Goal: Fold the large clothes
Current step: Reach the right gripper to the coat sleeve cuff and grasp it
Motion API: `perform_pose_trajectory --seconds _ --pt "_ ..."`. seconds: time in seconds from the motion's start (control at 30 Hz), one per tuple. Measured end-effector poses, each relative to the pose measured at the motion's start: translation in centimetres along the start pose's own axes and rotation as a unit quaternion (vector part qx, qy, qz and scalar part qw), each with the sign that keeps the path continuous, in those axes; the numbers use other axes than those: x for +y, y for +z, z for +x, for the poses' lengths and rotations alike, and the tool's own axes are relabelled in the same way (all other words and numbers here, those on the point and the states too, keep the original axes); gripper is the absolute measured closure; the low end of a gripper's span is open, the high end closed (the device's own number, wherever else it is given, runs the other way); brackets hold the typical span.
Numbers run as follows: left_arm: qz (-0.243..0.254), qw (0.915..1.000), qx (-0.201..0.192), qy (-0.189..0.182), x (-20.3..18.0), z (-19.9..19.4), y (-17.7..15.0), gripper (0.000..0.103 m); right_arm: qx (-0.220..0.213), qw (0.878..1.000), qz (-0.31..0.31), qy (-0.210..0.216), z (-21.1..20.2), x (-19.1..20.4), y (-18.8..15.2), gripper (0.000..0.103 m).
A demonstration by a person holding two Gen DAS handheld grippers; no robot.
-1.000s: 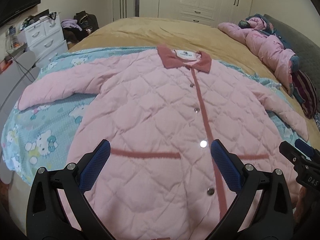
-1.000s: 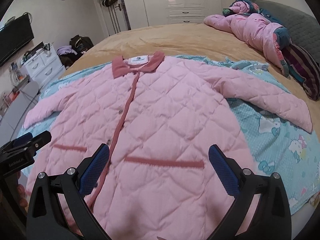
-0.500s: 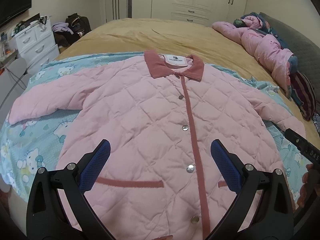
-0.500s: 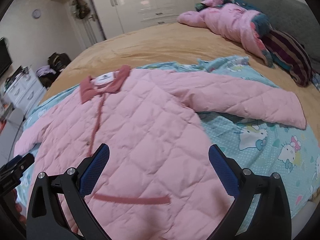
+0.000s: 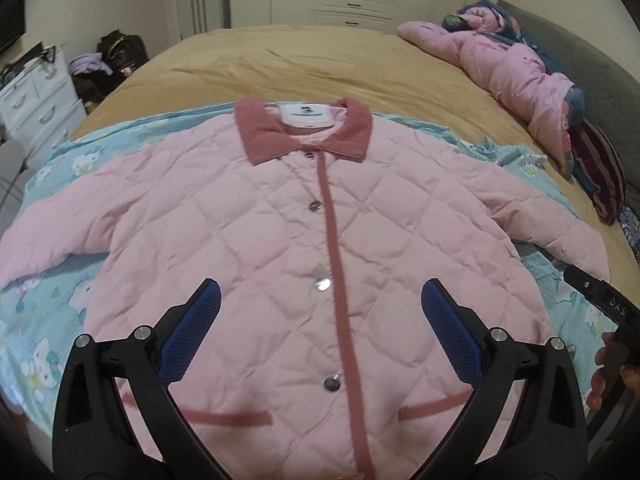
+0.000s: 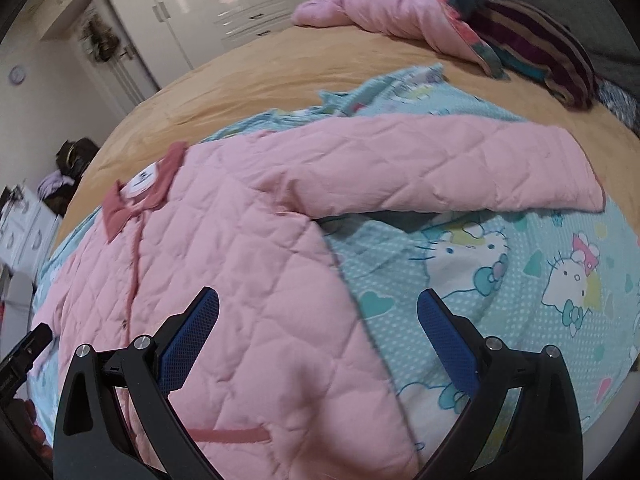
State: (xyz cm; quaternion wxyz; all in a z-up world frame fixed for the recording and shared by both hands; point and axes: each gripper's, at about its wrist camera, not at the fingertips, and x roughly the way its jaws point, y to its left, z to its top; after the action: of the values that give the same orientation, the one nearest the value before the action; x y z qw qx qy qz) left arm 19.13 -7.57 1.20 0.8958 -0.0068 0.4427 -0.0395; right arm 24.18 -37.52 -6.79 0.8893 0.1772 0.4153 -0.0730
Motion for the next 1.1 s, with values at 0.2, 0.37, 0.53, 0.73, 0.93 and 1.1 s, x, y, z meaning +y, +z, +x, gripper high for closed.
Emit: perform_pose_trajectory --seconds 0.2,0.37,0.53,0.73,0.93,1.1 --pt "0.01 0.9999 0.007 -0.006 -1.3 1.9 0.9 0.009 -0.001 0.998 0.053 -0.027 1.8 -4.1 1.5 0.004" --pt "0.011 0.9998 0.014 -0.002 -1.9 3.6 1.3 0.009 -0.013 0.992 0.115 -0.057 3.0 -9.0 3.3 0.004" --pt "0.01 0.9997 0.021 0.006 -2.2 5.2 1.5 0.009 -0.006 0.981 0.178 -0.077 4.8 -14.0 4.4 0.004" --pt "0.009 0.9993 0.029 0.023 -2.0 6.8 1.8 0.009 0.0 0.966 0.242 -0.088 7.0 -19.3 4.6 0.004" --pt "-0.005 0.9985 0.041 0.035 -1.0 8.1 1.9 0.009 -0.037 0.957 0.284 -0.05 7.6 -22.7 6.2 0.004" --pt "-0.012 0.998 0.049 0.038 -0.5 8.5 1.8 0.009 -0.081 0.94 0.328 -0.052 7.6 -25.1 7.1 0.035"
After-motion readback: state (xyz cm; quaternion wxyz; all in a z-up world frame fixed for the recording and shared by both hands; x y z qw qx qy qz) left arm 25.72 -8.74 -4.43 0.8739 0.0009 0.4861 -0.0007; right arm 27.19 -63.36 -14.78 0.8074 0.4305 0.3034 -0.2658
